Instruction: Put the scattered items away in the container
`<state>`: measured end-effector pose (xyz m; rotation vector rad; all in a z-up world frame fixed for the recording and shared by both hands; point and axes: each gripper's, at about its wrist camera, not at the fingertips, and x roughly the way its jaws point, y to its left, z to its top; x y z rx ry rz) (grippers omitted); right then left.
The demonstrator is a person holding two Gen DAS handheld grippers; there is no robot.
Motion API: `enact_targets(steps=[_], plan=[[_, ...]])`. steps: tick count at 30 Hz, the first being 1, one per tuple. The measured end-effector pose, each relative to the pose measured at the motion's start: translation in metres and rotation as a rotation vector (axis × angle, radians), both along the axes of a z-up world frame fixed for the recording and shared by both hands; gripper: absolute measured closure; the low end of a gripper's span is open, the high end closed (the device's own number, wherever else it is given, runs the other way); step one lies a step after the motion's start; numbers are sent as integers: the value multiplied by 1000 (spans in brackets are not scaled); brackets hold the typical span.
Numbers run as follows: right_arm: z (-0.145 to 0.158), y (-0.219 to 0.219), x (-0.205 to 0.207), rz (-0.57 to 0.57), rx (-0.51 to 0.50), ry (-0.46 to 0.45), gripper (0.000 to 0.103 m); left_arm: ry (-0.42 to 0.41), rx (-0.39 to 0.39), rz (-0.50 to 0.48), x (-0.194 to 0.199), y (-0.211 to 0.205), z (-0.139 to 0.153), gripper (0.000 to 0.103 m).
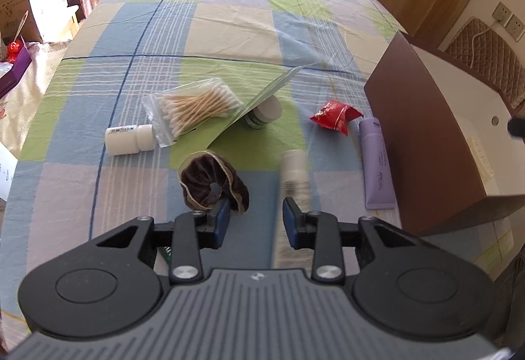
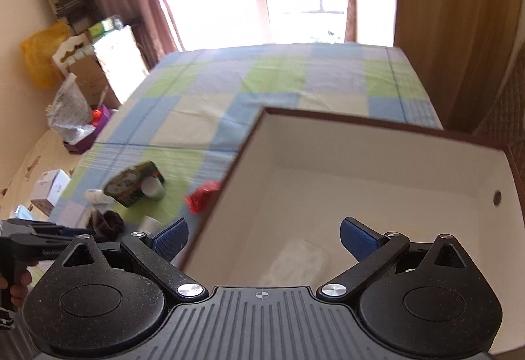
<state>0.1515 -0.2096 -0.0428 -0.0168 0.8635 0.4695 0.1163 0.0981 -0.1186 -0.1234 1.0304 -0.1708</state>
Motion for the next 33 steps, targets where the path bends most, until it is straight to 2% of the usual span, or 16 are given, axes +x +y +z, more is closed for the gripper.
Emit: enact_targets(steps=[3, 8, 12, 16, 18, 23, 25, 26, 31, 32, 33], plan=[[5, 28, -2, 86, 17, -20, 0, 9, 31, 2, -7, 6, 1, 73], [-1, 86, -9, 226, 15, -8, 0, 12, 35, 29, -16, 23, 7, 70], [-24, 123, -8, 271, -23, 76, 0, 14, 48, 56, -19, 37, 9, 70], [-50, 142, -8, 269, -44, 174, 1, 6, 47, 69, -22, 48, 13, 70], [-63, 145, -7, 262, -39, 236, 25, 6, 50, 74, -22, 52, 14, 69], [-89, 153, -2, 200, -45, 292, 26, 11, 59, 90, -20, 61, 13, 69], [-99, 157, 4, 164, -31, 304, 34, 14, 61, 94, -19, 63, 11, 69], [-104, 160, 7, 146, -22, 315, 44, 16, 62, 95, -18, 64, 10, 69], [-122, 169, 16, 100, -26, 272, 45, 27, 60, 97, -16, 66, 6, 69], [-126, 172, 17, 96, -34, 259, 49, 29, 58, 97, -16, 66, 5, 69], [-128, 173, 17, 104, -45, 246, 64, 31, 59, 95, -16, 66, 5, 69]])
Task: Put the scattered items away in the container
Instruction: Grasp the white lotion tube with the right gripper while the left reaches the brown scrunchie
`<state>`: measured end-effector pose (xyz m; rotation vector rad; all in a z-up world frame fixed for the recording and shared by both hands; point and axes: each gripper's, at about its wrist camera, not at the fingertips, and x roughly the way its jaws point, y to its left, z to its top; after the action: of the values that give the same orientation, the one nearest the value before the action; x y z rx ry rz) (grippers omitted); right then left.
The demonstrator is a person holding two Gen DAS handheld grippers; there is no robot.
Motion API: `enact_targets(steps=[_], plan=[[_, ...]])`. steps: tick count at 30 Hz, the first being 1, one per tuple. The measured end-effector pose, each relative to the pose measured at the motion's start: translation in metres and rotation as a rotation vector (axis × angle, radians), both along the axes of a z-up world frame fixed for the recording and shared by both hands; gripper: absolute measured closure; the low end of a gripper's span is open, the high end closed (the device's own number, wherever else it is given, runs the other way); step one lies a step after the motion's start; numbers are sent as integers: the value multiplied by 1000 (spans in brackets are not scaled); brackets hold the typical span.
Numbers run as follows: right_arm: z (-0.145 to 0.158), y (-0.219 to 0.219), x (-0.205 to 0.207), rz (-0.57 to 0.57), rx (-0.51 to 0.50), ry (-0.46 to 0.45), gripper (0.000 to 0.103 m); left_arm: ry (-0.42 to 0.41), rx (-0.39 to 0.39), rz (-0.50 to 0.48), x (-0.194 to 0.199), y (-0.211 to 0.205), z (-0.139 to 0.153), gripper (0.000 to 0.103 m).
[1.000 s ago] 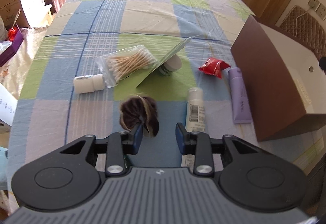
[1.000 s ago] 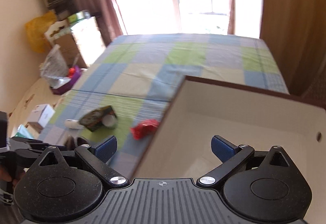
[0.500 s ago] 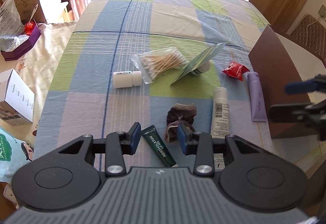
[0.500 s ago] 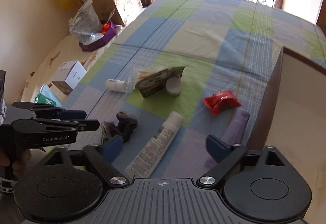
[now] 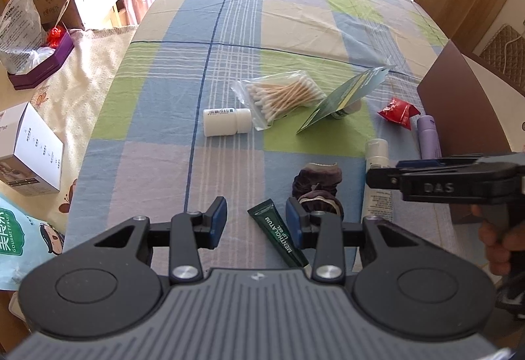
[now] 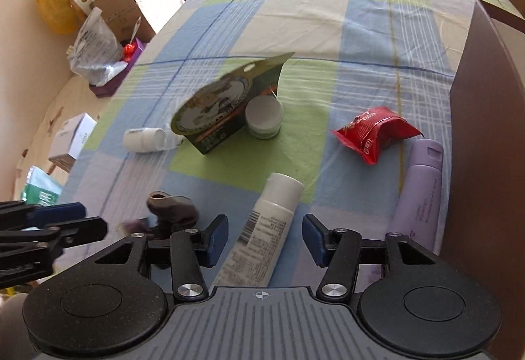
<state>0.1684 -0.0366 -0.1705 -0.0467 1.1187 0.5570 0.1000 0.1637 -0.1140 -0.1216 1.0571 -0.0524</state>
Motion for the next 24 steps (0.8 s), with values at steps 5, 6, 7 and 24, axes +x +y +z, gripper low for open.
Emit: enact_targets(steps=[5, 6, 7, 24], plan=[[-2, 1, -11, 78, -66, -53, 66, 1, -1, -16, 1, -2, 0, 69], [-1, -1, -14, 84, -76, -52, 66, -1, -5, -20, 1, -3, 1, 69], [-1, -5, -18, 87, -87, -52, 66, -4, -10, -24, 2, -4, 3, 69], [-14, -23, -57, 152, -171, -135, 66, 84, 94, -245, 42, -62, -39, 62]])
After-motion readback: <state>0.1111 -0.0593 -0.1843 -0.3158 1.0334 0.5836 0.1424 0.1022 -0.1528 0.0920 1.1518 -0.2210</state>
